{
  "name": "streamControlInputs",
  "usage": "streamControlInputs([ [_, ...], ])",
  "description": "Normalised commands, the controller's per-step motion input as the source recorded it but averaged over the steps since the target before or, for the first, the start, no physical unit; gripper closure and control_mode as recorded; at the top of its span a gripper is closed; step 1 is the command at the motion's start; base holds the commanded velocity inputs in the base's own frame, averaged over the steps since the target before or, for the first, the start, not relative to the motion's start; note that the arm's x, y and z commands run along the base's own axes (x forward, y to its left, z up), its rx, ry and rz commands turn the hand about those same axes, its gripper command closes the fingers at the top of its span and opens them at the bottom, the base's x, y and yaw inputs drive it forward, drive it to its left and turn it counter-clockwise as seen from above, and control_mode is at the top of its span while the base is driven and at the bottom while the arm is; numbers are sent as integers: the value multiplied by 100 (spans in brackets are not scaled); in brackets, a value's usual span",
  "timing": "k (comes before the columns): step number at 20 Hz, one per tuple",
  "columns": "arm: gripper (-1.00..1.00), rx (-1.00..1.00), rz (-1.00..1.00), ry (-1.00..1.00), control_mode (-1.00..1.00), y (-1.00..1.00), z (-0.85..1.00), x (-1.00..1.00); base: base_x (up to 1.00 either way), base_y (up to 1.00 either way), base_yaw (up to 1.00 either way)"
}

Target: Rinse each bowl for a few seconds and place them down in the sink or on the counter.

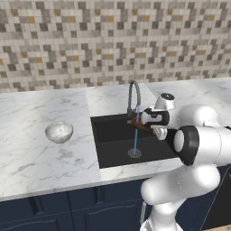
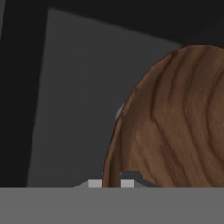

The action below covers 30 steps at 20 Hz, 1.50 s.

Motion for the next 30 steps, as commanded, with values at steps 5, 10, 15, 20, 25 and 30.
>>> streamControlInputs([
  [5, 100, -1, 2, 0, -100, -11, -4, -19, 0, 0, 0],
  [10, 100, -5, 0, -3, -100, -19, 2, -21, 0, 0, 0],
  [15, 100, -5, -5, -2, -100, -22, 4, -17, 0, 0, 0],
  [20, 100, -3, -7, -4, -100, -20, 16, -21, 0, 0, 0],
  [25, 100, 0, -10, -3, -100, -17, 35, -14, 0, 0, 0],
  [30, 100, 1, -12, -1, -100, -23, 34, -17, 0, 0, 0],
])
